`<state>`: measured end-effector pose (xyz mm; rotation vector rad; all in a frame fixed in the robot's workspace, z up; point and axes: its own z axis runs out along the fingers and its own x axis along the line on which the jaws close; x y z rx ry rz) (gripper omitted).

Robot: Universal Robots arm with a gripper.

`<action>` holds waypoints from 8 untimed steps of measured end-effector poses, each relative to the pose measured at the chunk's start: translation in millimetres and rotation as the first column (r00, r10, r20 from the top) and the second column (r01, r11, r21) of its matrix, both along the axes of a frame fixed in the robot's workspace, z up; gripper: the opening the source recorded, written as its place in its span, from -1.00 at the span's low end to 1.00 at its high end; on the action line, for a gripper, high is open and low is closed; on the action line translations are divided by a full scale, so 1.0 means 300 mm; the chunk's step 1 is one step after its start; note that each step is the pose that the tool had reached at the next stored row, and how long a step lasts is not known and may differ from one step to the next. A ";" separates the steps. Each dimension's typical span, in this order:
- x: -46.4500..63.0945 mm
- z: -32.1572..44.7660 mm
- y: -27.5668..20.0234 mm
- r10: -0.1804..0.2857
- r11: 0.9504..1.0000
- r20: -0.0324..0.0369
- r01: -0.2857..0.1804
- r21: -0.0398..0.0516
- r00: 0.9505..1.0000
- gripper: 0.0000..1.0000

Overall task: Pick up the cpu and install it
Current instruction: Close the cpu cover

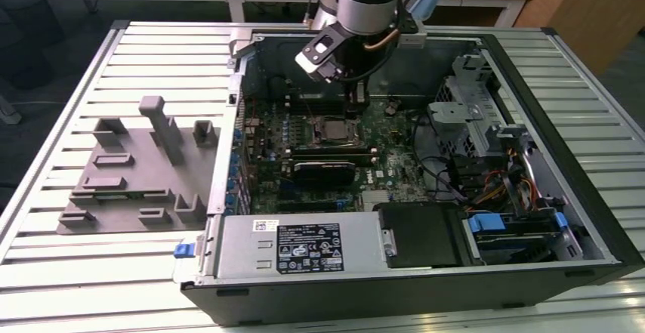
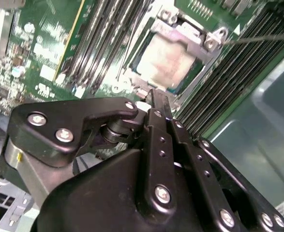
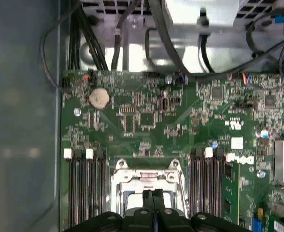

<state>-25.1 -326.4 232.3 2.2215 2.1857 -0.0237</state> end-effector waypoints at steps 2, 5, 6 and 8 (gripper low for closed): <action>-0.018 -0.005 0.000 0.000 1.000 0.000 0.000 0.000 1.000 -0.79; -0.036 -0.013 -0.003 0.000 1.000 0.000 0.000 0.000 1.000 -0.79; -0.040 -0.016 -0.005 0.000 1.000 0.000 0.000 0.000 1.000 -0.79; -0.046 -0.022 -0.007 0.000 1.000 0.000 0.000 0.000 1.000 -0.79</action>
